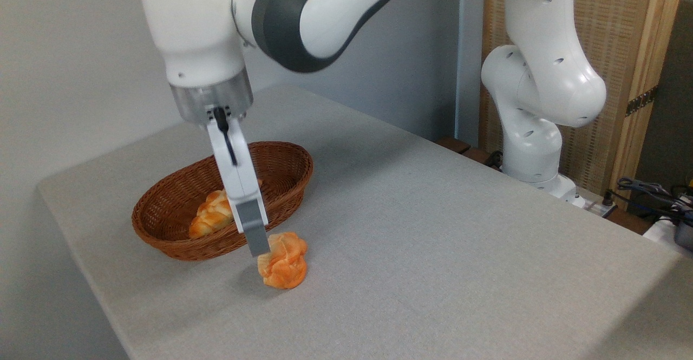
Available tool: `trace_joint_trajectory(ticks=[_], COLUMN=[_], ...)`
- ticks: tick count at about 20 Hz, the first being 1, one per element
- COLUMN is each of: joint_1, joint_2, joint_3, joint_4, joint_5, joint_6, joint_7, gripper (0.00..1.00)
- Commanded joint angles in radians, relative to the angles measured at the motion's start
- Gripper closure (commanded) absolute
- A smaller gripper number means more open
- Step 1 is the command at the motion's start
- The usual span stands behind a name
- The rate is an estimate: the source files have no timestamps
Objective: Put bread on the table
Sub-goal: 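Lower the croissant onto the table beside the basket and release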
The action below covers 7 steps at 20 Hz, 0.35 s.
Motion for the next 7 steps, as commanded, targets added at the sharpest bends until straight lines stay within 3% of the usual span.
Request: trace_joint_trajectory(ticks=[1,4,7], joint_1=[-0.009,-0.009,-0.007], joint_2=[-0.032,-0.035,-0.034], joint_3=[0.005,0.003,0.013], joint_4=[0.035,0.045,0.046], joint_5=[0.007,0.016,0.018], joint_6=[-0.009,-0.007,-0.002], joint_7=[-0.188,-0.447,-0.476], gripper=[0.00,0.00,0.00])
